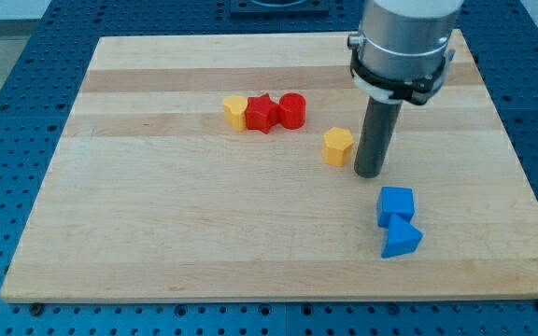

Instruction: Slide the blue cube to the center

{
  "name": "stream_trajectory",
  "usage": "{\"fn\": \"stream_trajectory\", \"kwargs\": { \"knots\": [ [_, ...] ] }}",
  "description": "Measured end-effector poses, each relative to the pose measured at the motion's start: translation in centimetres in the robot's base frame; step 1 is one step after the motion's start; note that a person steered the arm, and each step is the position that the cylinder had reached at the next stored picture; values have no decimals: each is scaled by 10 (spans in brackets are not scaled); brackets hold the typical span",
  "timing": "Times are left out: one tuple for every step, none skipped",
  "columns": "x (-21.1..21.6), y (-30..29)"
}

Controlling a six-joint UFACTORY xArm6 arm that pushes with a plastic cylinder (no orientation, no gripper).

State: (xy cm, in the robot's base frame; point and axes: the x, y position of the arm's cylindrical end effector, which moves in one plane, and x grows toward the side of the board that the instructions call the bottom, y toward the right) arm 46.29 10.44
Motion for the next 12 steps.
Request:
{"fn": "stream_trajectory", "kwargs": {
  "knots": [
    [-24, -23],
    [-33, -77],
    [-46, -107],
    [-49, -98],
    [-48, -37],
    [-41, 34],
    [6, 86],
    [86, 69],
    [101, 60],
    [101, 60],
    [97, 60],
    [83, 60]
  ]
}}
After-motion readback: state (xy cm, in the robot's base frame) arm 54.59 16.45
